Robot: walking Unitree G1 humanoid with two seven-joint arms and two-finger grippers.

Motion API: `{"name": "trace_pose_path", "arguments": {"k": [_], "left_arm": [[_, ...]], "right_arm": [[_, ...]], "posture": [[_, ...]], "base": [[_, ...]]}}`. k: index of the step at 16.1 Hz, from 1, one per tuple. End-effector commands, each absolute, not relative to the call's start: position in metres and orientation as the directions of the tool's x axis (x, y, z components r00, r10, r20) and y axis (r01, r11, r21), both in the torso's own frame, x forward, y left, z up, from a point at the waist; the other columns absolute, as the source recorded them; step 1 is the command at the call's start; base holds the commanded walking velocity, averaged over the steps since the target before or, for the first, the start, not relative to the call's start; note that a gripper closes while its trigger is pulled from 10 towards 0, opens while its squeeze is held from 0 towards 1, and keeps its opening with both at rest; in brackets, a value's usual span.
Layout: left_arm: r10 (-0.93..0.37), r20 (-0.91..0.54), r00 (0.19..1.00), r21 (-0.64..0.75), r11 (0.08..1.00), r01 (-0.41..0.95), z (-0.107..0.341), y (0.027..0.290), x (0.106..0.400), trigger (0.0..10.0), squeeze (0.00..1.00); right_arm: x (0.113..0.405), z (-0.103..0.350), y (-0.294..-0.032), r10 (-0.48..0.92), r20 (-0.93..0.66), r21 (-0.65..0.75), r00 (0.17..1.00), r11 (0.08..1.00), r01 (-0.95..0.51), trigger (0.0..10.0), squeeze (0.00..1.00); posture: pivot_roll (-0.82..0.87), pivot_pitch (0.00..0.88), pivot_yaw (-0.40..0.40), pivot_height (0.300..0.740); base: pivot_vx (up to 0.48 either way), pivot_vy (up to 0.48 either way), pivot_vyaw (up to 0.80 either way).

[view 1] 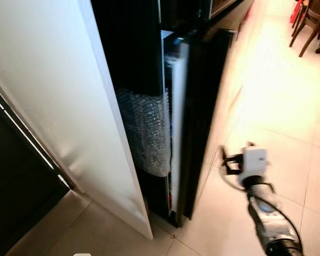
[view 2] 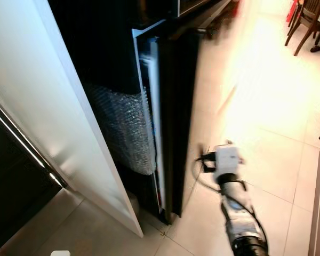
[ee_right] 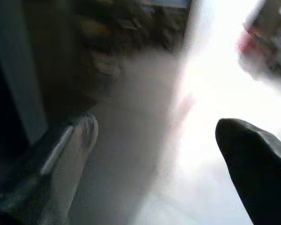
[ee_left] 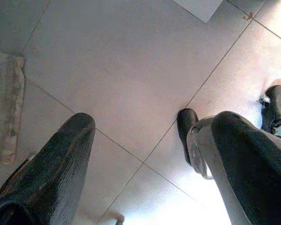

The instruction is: Restocking fridge

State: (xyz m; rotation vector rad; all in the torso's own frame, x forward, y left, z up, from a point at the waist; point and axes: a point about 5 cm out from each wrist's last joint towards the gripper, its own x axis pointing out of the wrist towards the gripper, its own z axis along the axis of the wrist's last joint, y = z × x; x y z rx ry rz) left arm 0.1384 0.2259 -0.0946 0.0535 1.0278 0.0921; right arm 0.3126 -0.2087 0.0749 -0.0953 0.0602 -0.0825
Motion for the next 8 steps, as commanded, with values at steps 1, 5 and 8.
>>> {"name": "trace_pose_path", "arguments": {"k": [1,5,8], "left_arm": [[0.101,-0.861,0.498,0.098,0.995,-0.032,-0.095,0.228,0.136,10.0,0.0],[0.1,-0.858,0.504,0.094,0.995,-0.036,-0.095,0.226,0.137,10.0,0.0],[0.094,-0.859,0.503,0.098,0.995,-0.019,-0.095,0.225,0.139,10.0,0.0]], "right_arm": [[0.309,0.062,-0.217,-0.123,-0.145,-0.058,0.982,0.992,0.115,10.0,0.0],[0.305,0.045,-0.237,-0.218,-0.263,-0.004,0.94,0.974,0.224,10.0,0.0],[0.287,0.016,-0.258,-0.26,-0.442,-0.05,0.859,0.963,0.266,10.0,0.0]], "posture": [[-0.14,0.0,0.057,0.74],[-0.12,0.0,0.047,0.74],[-0.13,0.0,0.043,0.74]], "base": [[0.0,0.0,0.0],[0.0,0.0,0.0],[0.0,0.0,0.0]]}}
